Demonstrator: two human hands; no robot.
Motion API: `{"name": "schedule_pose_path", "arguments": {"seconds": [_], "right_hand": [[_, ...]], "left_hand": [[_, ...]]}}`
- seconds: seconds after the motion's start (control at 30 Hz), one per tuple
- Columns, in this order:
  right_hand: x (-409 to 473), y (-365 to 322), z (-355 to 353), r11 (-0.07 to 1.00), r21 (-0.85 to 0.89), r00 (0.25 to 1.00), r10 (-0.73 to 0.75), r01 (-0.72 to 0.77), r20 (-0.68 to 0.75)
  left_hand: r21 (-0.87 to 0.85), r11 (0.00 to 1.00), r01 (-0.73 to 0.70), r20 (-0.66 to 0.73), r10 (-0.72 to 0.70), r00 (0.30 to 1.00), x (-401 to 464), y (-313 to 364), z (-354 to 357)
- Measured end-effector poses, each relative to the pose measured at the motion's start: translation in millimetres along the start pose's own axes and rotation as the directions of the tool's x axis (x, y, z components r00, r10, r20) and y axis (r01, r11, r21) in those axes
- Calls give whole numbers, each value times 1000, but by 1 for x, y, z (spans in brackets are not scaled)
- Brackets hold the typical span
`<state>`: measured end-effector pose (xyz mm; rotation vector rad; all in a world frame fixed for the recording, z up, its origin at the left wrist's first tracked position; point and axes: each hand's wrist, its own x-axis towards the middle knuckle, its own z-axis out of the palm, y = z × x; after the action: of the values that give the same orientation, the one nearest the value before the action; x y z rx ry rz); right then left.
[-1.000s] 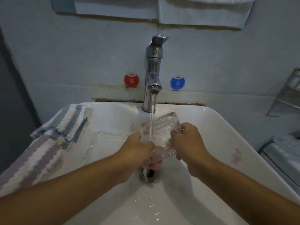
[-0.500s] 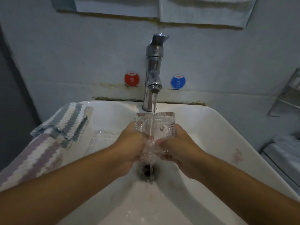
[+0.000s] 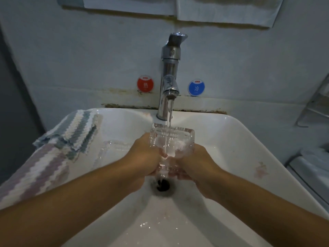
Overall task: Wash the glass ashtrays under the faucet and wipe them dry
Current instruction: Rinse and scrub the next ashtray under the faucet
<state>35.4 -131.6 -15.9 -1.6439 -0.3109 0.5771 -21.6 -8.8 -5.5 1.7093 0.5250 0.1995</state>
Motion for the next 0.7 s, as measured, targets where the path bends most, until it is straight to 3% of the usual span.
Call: {"name": "schedule_pose_path", "arguments": {"seconds": [0.17,0.27,0.43,0.63,0.7], "right_hand": [[1,-4,0,996,91,968,-24,1,249],[-1,-2,4,998,60,968,13,-29,252],[-5,-2,9,993,67,991,87,-93,100],[1,-9,5,960,189,946,148,-208,287],[2,-8,5,967,194,945,97,-163,314]], "left_hand": [[167,980,-109,-128,132,983,16,0,-11],[324,940,-109,-130,158,979,21,0,-16],[547,834,-68,-99,145,984,19,7,-19],[628,774,-82,-99,184,978,18,12,-25],[653,753,-82,-99,192,976,18,12,-25]]}}
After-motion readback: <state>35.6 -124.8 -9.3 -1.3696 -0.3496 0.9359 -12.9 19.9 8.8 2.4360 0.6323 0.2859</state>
